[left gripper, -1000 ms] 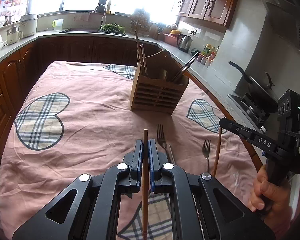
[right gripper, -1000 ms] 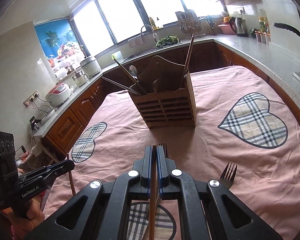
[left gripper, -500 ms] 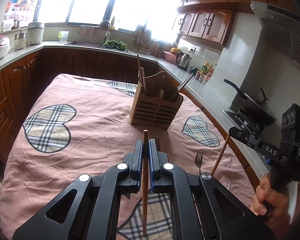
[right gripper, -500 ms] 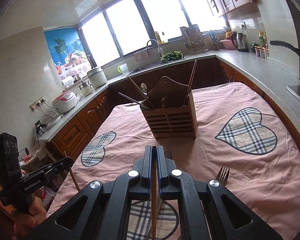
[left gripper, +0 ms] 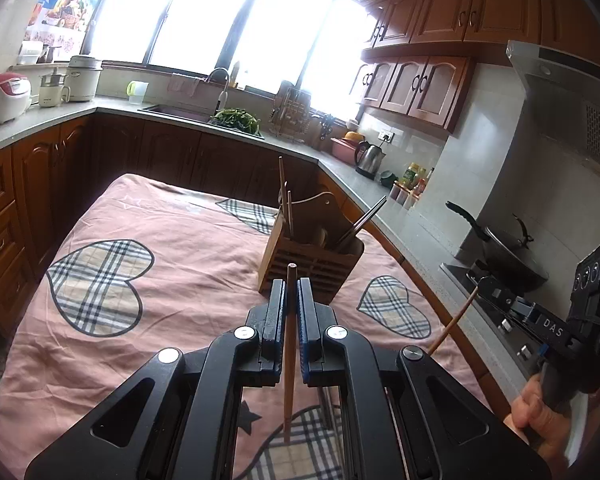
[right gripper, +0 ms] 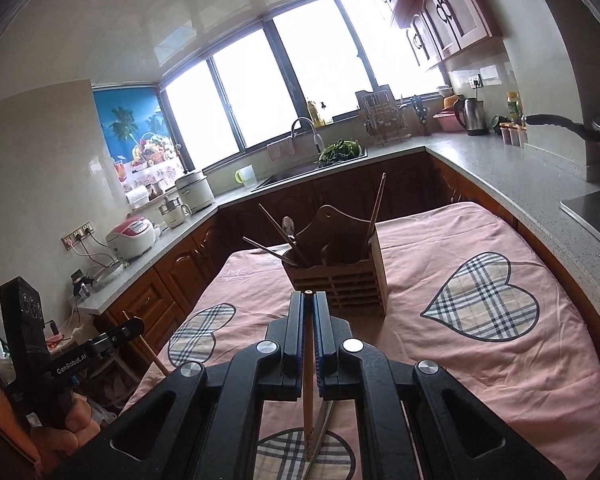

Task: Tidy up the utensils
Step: 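Lift both held chopsticks and carry them over the wooden holder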

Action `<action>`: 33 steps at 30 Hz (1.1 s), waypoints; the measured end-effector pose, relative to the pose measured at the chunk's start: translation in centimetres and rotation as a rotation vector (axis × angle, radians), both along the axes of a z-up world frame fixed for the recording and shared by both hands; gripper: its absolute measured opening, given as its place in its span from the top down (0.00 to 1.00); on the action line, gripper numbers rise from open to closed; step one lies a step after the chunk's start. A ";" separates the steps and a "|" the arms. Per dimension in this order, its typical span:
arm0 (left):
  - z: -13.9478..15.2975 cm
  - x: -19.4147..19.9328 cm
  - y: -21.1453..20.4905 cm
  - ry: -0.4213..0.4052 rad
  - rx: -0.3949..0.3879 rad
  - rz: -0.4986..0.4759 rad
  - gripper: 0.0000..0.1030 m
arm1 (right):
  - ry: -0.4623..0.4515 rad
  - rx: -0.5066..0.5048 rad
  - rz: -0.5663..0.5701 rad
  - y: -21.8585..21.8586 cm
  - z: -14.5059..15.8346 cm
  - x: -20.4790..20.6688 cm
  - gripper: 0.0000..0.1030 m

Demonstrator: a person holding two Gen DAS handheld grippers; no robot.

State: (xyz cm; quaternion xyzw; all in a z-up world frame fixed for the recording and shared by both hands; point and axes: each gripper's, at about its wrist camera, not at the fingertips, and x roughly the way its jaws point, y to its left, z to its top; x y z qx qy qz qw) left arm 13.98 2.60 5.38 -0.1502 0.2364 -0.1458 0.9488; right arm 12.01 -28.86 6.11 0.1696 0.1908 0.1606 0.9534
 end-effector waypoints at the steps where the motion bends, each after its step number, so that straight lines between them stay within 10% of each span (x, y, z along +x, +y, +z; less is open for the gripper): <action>1: 0.2 0.1 0.0 -0.006 -0.002 0.001 0.95 | -0.006 0.001 -0.004 0.0 0.2 0.0 0.96; 33: 5.8 8.6 -1.1 -0.120 -0.038 0.018 0.95 | -0.115 0.058 -0.097 -3.5 4.9 6.6 0.96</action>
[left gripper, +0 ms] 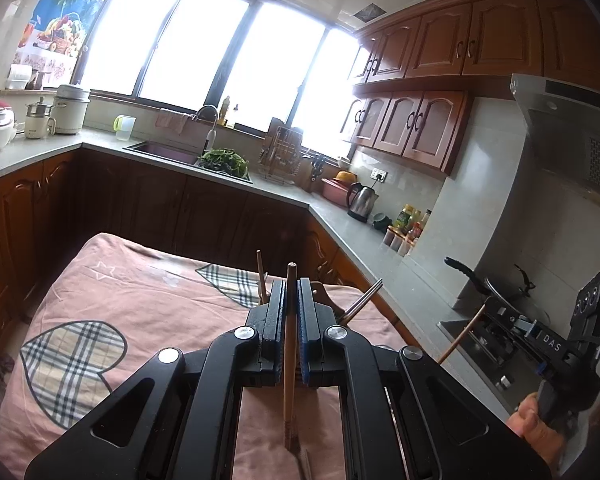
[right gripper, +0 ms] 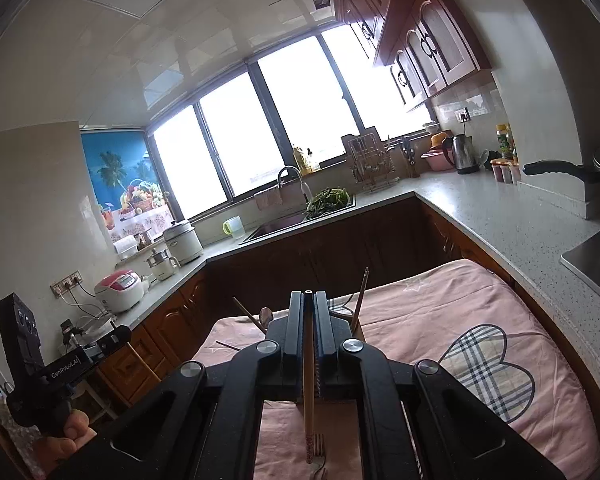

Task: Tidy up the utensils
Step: 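Lift both held chopsticks and carry them over the wooden holder, then lower the chopsticks into the holder and open both tools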

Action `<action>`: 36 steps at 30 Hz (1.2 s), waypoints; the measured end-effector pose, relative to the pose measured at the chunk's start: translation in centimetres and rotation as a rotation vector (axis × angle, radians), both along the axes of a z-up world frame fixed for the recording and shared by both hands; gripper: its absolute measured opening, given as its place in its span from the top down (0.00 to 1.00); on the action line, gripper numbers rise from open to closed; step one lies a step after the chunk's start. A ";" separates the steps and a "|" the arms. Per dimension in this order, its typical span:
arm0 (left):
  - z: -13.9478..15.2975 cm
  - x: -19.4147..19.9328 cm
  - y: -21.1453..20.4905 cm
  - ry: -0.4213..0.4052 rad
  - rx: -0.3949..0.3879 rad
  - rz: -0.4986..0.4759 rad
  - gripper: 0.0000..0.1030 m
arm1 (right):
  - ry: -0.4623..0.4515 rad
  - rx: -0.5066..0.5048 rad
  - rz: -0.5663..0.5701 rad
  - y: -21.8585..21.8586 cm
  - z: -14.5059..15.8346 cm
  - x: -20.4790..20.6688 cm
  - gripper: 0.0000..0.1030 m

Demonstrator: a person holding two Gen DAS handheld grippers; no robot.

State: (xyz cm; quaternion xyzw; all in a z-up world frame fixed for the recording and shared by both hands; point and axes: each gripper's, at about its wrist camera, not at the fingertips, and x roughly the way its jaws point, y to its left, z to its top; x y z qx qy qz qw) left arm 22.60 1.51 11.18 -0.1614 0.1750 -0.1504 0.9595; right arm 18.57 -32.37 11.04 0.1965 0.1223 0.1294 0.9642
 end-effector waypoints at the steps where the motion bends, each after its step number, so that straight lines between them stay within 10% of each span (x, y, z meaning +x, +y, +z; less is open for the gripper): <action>1: 0.1 0.4 0.0 -0.001 -0.002 -0.001 0.95 | -0.002 0.001 0.001 0.0 0.1 0.3 0.96; 20: 3.5 6.9 0.6 -0.106 -0.116 0.044 0.95 | -0.085 -0.017 -0.039 0.0 3.2 5.8 0.96; 36: -0.6 13.0 -1.2 -0.055 -0.115 0.157 0.95 | -0.078 -0.028 -0.083 -0.2 1.1 11.4 0.96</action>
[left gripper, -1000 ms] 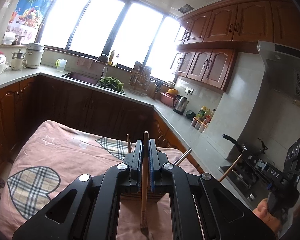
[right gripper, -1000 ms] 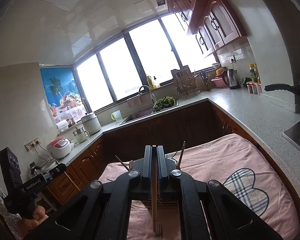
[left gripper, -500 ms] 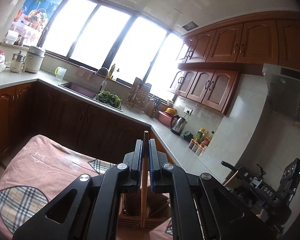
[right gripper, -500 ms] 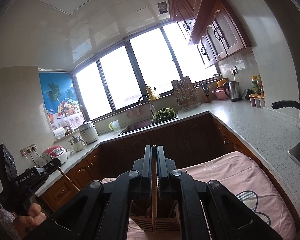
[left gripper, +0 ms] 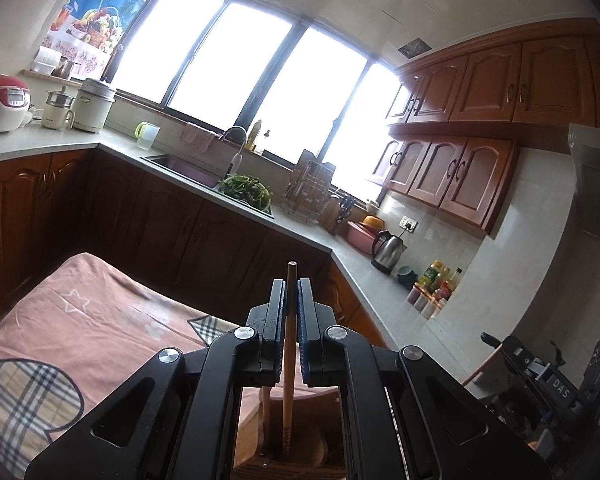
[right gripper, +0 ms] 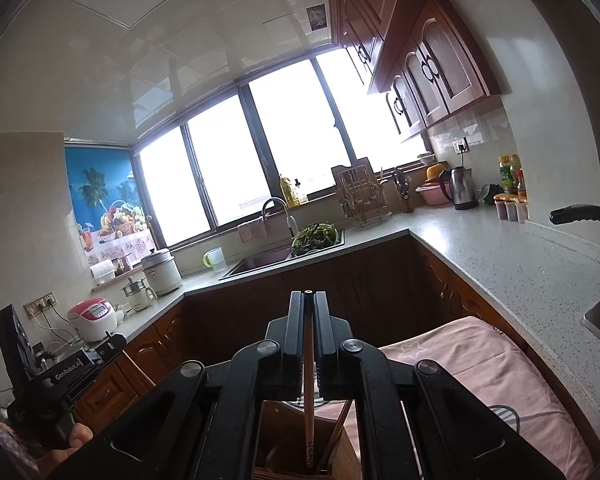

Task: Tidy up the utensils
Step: 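Lower the chopsticks into the holder and open both tools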

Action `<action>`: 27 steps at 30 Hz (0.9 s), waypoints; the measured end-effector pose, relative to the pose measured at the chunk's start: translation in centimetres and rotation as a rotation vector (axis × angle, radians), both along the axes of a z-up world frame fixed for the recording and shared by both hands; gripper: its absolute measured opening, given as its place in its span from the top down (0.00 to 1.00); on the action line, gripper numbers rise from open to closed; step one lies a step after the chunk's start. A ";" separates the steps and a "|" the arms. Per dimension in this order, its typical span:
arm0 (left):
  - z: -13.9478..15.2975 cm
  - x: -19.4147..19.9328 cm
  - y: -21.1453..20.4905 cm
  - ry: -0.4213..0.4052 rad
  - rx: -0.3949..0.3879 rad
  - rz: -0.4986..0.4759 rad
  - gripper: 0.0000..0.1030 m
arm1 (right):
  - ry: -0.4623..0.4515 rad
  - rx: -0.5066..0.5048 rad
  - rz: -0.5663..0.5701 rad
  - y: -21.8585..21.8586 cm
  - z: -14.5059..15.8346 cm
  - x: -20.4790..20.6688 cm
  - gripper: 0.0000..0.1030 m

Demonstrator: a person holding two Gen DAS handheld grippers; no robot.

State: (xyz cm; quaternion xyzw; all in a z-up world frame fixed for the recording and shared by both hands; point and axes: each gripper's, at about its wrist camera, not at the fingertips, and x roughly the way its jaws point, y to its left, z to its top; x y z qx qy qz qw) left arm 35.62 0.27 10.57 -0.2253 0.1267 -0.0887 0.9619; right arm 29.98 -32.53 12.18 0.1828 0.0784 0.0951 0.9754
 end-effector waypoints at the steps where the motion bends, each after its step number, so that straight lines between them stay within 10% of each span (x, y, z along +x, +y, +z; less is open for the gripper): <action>1: -0.4 0.2 -0.3 0.006 0.010 0.005 0.95 | 0.004 -0.001 0.005 0.2 -0.5 0.3 0.96; 27: -6.2 3.9 -4.7 0.162 0.194 -0.041 0.94 | 0.180 0.038 0.031 1.1 -7.7 4.6 0.96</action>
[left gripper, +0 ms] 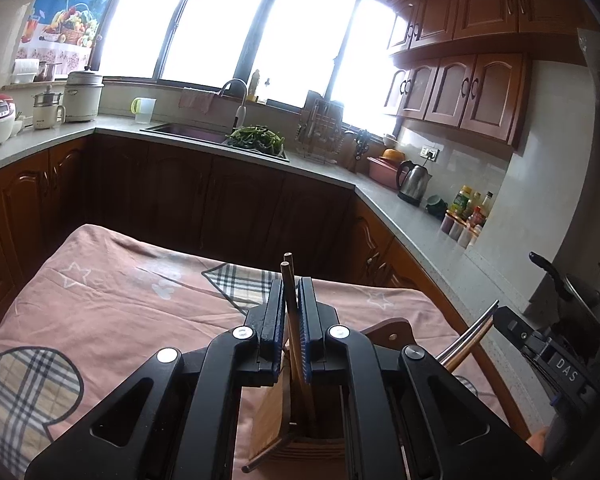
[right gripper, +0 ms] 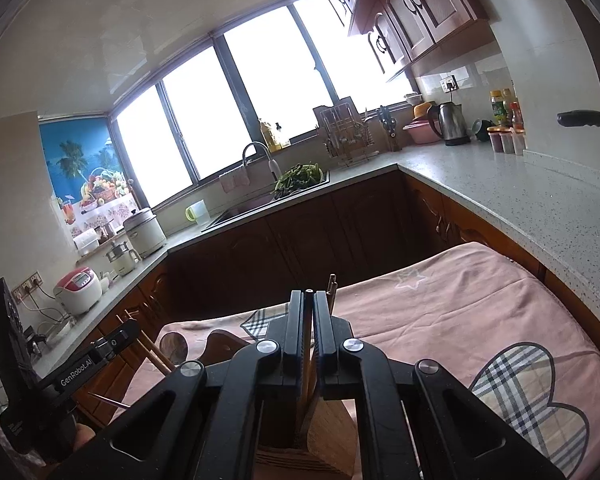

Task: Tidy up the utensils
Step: 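Lower the chopsticks into the holder and open both tools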

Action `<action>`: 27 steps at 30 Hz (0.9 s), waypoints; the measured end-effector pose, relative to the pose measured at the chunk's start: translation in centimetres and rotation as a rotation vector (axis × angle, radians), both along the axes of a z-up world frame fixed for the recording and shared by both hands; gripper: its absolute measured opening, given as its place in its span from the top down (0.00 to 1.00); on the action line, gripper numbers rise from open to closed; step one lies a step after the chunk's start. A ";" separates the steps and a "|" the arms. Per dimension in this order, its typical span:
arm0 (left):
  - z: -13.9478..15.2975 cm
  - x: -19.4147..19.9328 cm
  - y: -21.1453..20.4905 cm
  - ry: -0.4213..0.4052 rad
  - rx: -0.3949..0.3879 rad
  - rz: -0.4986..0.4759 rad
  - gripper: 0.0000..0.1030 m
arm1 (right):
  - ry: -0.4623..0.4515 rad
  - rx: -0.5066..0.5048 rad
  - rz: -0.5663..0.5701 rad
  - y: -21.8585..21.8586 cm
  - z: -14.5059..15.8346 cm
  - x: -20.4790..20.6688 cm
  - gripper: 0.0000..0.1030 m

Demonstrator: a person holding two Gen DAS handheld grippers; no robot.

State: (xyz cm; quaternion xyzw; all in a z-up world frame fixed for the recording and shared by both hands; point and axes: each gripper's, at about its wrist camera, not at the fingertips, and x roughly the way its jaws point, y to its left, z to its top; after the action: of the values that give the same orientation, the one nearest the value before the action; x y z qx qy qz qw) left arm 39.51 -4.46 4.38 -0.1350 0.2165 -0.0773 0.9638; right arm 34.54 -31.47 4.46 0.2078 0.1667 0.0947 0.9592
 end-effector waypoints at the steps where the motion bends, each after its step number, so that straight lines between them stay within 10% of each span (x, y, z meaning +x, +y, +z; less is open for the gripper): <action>1: 0.0 0.1 -0.1 0.005 0.002 -0.002 0.94 | 0.005 0.004 0.001 0.1 0.0 0.1 0.96; 27: -1.0 0.3 0.1 0.033 -0.010 -0.036 0.93 | 0.042 0.056 0.004 -0.8 -0.5 0.6 0.96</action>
State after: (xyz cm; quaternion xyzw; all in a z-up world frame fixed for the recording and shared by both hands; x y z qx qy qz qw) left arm 39.80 -4.39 3.37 -0.1371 0.2346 -0.0935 0.9578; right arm 35.17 -32.24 3.91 0.2364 0.1845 0.0969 0.9490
